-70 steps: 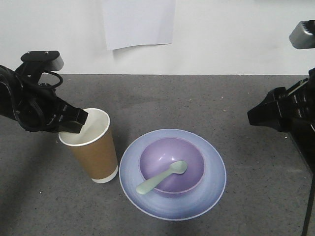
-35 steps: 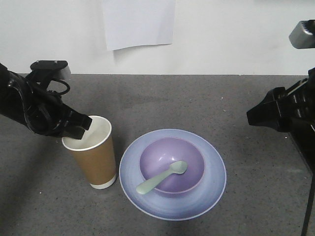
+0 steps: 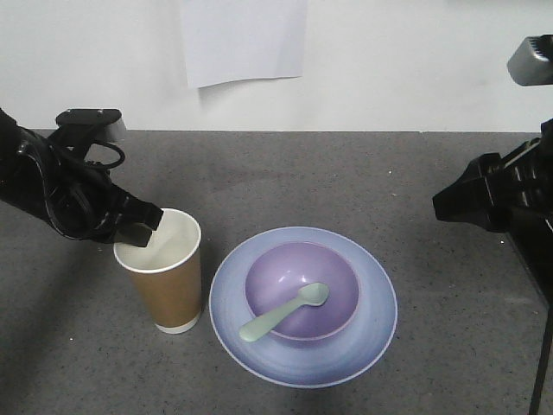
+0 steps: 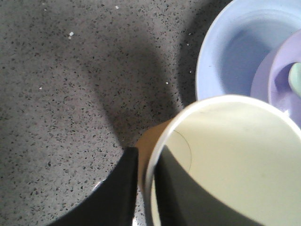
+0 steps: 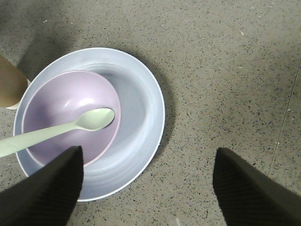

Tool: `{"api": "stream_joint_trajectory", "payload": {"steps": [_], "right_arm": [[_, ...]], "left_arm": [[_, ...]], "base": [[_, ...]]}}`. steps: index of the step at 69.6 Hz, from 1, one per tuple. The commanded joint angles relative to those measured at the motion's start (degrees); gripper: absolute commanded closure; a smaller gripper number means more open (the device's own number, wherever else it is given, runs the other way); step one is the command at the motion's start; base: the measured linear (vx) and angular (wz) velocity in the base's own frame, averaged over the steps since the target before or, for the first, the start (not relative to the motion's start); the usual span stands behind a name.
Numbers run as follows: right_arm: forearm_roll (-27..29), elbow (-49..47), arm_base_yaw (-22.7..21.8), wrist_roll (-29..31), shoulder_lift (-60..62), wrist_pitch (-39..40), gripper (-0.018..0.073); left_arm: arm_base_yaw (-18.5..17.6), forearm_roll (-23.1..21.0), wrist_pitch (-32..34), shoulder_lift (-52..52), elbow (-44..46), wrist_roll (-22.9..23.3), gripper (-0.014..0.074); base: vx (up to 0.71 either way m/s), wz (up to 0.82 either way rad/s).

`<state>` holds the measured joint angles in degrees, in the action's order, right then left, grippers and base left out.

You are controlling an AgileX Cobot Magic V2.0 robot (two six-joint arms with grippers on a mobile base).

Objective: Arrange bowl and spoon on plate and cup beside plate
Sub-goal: 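Carry the paper cup beside the plate and set it down, then release the cup and raise the left gripper away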

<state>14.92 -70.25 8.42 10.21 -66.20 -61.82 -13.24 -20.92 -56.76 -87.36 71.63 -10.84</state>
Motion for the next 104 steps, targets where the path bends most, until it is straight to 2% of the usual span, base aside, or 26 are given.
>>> {"api": "stream_joint_trajectory", "payload": {"steps": [1, 15, 22, 28, 42, 50, 56, 72, 81, 91, 104], "right_arm": [[1.19, -1.46, -0.34, 0.05, 1.13, 2.32, 0.0003], [1.19, -1.46, -0.34, 0.25, 1.13, 2.32, 0.0003], [1.19, -1.46, -0.34, 0.25, 1.13, 2.32, 0.0003], [1.19, -1.46, -0.34, 0.25, 1.13, 2.32, 0.0003], [1.19, -1.46, -0.34, 0.25, 1.13, 2.32, 0.0003], [1.19, -1.46, -0.34, 0.25, 1.13, 2.32, 0.0003], [0.9, -1.46, -0.34, 0.22, 1.13, 2.82, 0.0003], [-0.9, -0.92, -0.34, -0.22, 1.43, 3.22, 0.0003], [-1.27, 1.72, -0.34, -0.65, 3.19, 5.63, 0.0003], [-5.33, 5.97, -0.34, -3.55, 7.17, 8.46, 0.0003], [-12.43, 10.38, -0.34, -8.05, 13.09, 8.46, 0.0003]], "left_arm": [[-0.36, -1.78, 2.07, 2.05, 1.2, 0.02, 0.0358], [-0.36, -1.78, 2.13, 2.05, 1.2, 0.02, 0.0107], [-0.36, -1.78, 2.42, 2.11, 1.2, 0.02, 0.002], [-0.28, -1.78, 2.85, 2.62, 1.2, 0.02, -0.0016], [-0.28, -1.72, 5.57, 7.77, 1.2, 0.14, -0.0008], [-0.28, 0.0, 7.02, 12.2, 1.2, 1.34, 0.0007], [-0.28, 3.31, 7.92, 15.61, 1.2, 4.29, 0.001], [-0.28, 18.43, 7.69, 23.77, 1.2, 15.69, 0.001], [-0.28, 25.03, 6.6, 27.86, 1.2, 20.63, 0.001], [-0.28, 28.81, 6.58, 33.03, -2.41, 24.24, 0.001], [-0.28, 30.31, 7.64, 40.84, -11.47, 28.54, 0.001]], "base": [[0.0, 0.0], [0.0, 0.0], [0.0, 0.0], [0.0, 0.0], [0.0, 0.0], [0.0, 0.0], [0.0, 0.0], [0.0, 0.0], [0.0, 0.0], [0.0, 0.0], [0.0, 0.0]]}}
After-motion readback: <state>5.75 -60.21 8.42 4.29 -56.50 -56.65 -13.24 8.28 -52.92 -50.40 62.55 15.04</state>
